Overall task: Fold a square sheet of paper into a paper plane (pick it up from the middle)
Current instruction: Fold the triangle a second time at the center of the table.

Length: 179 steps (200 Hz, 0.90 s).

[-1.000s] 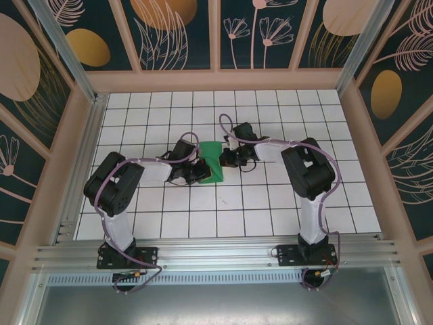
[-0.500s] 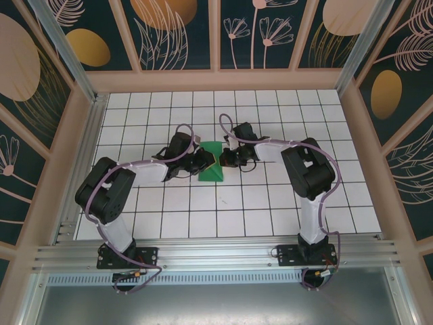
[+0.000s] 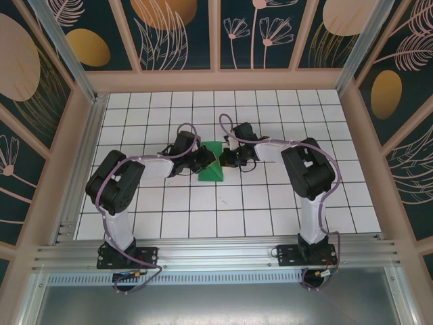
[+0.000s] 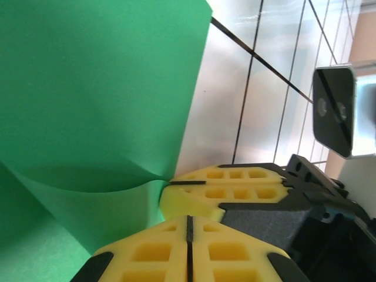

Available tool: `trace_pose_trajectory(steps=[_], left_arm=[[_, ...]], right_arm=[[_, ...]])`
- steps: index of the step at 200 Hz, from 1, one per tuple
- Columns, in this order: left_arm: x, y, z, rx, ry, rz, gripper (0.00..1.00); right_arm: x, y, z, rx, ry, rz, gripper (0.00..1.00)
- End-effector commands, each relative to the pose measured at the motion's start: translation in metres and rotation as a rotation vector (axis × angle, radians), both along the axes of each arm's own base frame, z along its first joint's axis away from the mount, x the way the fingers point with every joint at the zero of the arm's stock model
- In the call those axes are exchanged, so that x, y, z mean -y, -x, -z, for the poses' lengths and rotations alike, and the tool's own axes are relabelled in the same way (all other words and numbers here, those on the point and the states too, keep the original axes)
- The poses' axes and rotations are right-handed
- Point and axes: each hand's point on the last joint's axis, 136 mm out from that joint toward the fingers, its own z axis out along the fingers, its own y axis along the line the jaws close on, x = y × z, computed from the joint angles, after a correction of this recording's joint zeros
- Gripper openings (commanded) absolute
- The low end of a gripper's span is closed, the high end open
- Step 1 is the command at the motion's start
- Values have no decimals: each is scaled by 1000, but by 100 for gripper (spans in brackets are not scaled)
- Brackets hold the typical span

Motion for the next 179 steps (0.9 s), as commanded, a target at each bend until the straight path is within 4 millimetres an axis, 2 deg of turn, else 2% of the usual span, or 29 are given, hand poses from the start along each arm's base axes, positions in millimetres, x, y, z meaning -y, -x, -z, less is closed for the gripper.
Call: trace_pose_trajectory(steps=[1, 79, 152, 179], left_arm=[[-7, 2, 16, -29, -74, 1, 10], [-15, 11, 39, -70, -138, 20, 10], [-18, 12, 44, -74, -163, 21, 9], [-20, 14, 49, -86, -174, 20, 9]], right_arm=[[3, 6, 14, -29, 32, 9, 7], [4, 8, 15, -33, 33, 11, 7], [4, 6, 13, -33, 33, 18, 10], [-1, -1, -7, -9, 1, 36, 18]])
